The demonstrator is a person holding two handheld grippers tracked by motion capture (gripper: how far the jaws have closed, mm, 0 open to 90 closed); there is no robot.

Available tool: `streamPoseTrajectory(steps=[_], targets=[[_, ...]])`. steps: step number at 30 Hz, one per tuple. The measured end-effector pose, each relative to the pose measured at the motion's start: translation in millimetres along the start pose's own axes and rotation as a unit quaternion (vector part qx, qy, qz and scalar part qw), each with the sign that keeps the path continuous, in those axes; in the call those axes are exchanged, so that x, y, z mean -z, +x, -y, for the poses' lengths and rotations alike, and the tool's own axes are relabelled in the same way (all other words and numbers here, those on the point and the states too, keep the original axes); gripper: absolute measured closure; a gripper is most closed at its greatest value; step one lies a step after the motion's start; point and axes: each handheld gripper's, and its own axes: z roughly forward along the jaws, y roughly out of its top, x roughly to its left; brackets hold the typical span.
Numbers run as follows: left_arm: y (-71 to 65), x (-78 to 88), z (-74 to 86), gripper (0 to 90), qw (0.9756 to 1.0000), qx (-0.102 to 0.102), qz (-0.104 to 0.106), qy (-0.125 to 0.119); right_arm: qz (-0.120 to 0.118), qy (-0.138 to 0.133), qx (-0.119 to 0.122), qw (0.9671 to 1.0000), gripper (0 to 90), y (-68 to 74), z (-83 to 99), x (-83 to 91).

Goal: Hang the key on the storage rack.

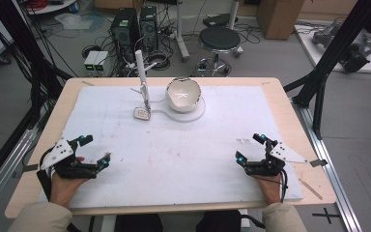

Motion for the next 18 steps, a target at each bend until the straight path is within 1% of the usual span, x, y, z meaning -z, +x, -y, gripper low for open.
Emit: streamPoseTrajectory(steps=[2, 4, 8, 11, 14, 16, 18], targets=[[-2.6, 5.0, 6.8, 1.7, 1.0000, 0.002, -0.003, -0.008, 0.000, 0.000, 0.000, 1.0000, 0.4, 0.0, 0.0, 0.0], [-4.2, 8.2, 11.3, 1.7, 0.9999, -0.002, -0.007, -0.013, 0.001, 0.000, 0.001, 1.0000, 0.4, 0.0, 0.0, 0.0], [-7.5, 10.6, 18.5, 1.7, 0.9995, -0.006, -0.010, -0.029, 0.001, 0.000, 0.000, 1.0000, 0.4, 0.0, 0.0, 0.0], [-8.6, 12.7, 19.6, 1.7, 0.9989, -0.013, -0.014, -0.043, 0.002, 0.000, 0.001, 1.0000, 0.4, 0.2, 0.0, -0.1], [-7.1, 13.8, 20.7, 1.7, 0.9985, 0.000, -0.020, -0.051, 0.002, 0.000, 0.001, 1.0000, 0.4, 0.5, 0.1, -0.1], [-6.5, 14.5, 21.2, 1.7, 0.9981, 0.007, -0.030, -0.054, 0.003, 0.001, 0.002, 1.0000, 0.4, 0.5, 0.0, -0.2], [-6.4, 16.1, 22.0, 1.7, 0.9975, 0.009, -0.033, -0.062, 0.003, 0.001, 0.002, 1.0000, 0.4, 0.6, 0.0, -0.2]])
